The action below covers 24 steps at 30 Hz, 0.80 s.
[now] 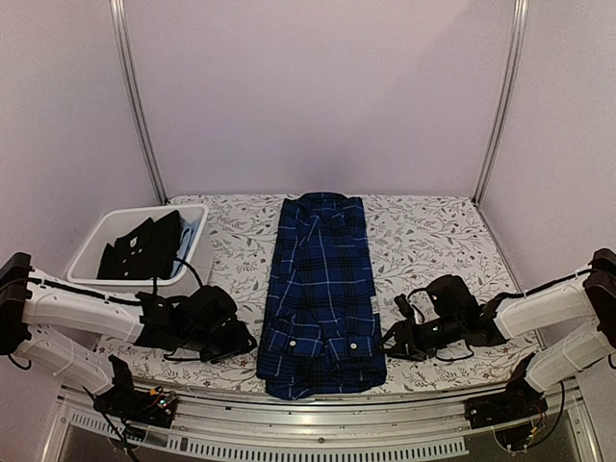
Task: Fold and stack the long sleeve shirts
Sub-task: Pick up the rectangle-folded shirt from the center of the board.
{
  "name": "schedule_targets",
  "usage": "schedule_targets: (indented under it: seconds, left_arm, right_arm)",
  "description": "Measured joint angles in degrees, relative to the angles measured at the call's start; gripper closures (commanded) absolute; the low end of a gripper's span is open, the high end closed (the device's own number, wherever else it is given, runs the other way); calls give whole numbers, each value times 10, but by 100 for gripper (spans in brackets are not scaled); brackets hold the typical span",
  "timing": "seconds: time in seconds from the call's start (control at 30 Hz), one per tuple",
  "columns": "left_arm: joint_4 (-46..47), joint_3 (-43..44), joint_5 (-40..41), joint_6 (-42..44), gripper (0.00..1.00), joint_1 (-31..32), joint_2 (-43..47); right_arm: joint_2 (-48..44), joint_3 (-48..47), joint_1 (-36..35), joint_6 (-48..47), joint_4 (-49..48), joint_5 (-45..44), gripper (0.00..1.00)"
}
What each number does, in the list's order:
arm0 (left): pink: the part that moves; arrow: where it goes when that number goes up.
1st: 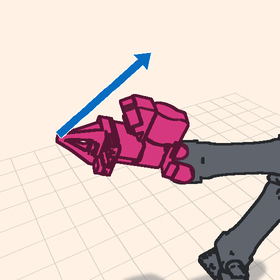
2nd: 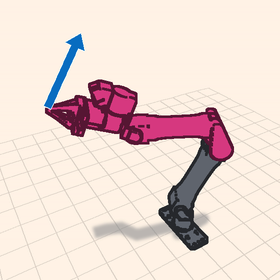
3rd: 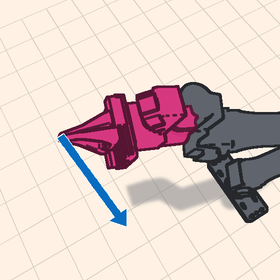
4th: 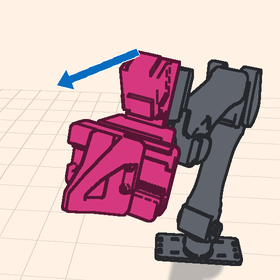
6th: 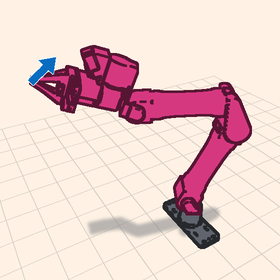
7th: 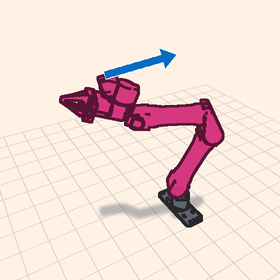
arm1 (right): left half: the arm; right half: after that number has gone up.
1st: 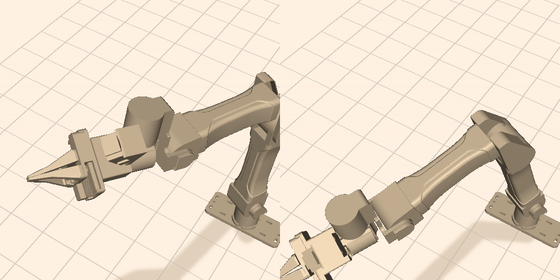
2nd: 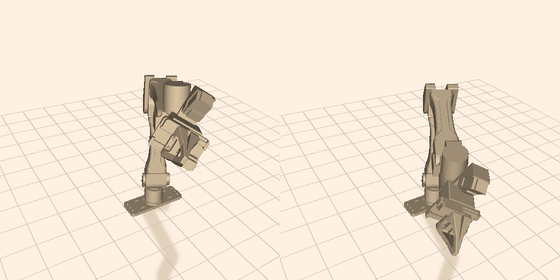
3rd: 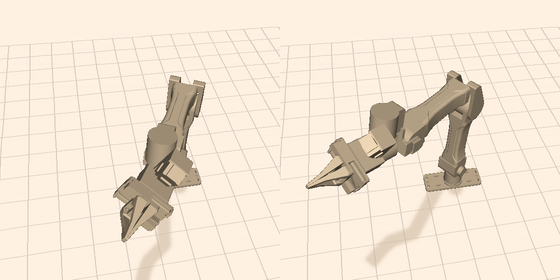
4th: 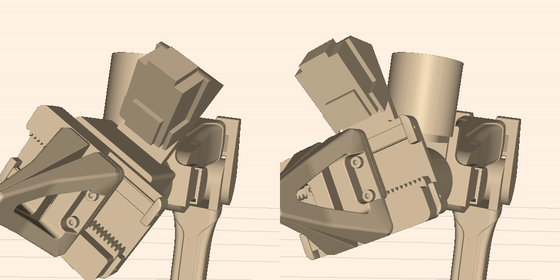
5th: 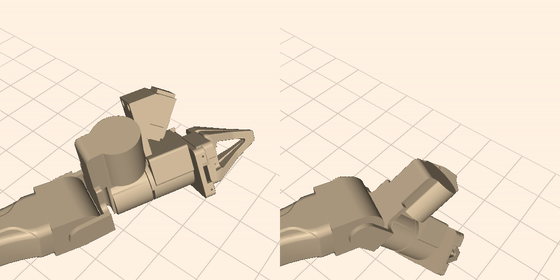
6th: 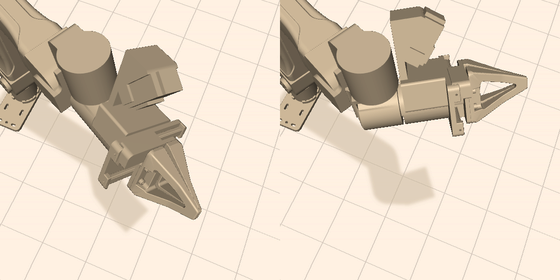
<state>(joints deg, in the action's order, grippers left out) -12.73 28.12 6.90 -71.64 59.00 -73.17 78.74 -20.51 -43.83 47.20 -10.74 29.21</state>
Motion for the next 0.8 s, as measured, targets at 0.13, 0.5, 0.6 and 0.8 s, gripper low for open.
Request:
schedule_targets:
  seconds: [0.13, 0.5, 0.6, 0.8]
  left_arm:
    - [18, 3, 3, -11, 45, 0, -26]
    - [105, 26, -36, -7, 59, 0, -94]
    - [122, 32, -62, -1, 63, 0, -110]
    - [151, 34, -99, 3, 71, 0, -128]
  right_arm:
    - [12, 0, 0, 6, -19, 6, 45]
    - [31, 0, 0, 10, -49, 24, 46]
    - [38, 0, 0, 11, -57, 29, 49]
    - [46, 0, 0, 14, -66, 32, 53]
